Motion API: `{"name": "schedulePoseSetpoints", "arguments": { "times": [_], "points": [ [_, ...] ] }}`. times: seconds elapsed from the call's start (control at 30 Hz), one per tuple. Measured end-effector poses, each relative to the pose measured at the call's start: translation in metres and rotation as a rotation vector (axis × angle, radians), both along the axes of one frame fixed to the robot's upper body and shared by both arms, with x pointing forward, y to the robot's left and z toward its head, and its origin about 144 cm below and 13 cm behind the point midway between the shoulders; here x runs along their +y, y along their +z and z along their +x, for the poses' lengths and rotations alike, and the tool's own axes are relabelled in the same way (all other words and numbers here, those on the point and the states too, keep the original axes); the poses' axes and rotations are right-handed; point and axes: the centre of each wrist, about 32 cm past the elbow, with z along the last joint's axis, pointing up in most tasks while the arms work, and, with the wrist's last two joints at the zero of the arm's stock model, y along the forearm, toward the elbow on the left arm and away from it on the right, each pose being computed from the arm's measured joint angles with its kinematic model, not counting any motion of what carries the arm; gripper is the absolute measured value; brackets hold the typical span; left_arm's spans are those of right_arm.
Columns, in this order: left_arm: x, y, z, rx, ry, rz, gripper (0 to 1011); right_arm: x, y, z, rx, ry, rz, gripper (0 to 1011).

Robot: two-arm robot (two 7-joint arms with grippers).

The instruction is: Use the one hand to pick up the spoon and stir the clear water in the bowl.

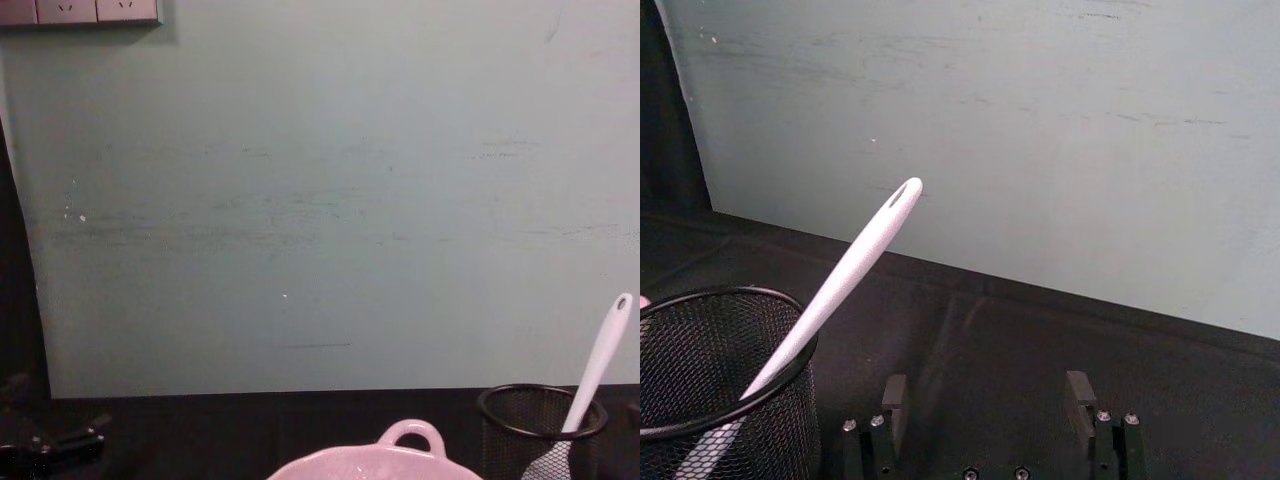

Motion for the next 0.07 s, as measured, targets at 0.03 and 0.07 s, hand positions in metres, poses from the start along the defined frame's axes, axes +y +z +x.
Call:
{"name": "schedulePoseSetpoints", "arguments": {
  "times": [0.03, 0.07],
  "points": [
    [0.0, 0.0, 0.0, 0.0, 0.0, 0.0, 1011, 0.0, 0.0, 0.0, 0.0, 0.0, 0.0, 1002],
    [0.0, 0.0, 0.0, 0.0, 0.0, 0.0, 1011, 0.0, 0.0001, 0.0, 0.0, 0.0, 0.0, 1002]
  ]
}}
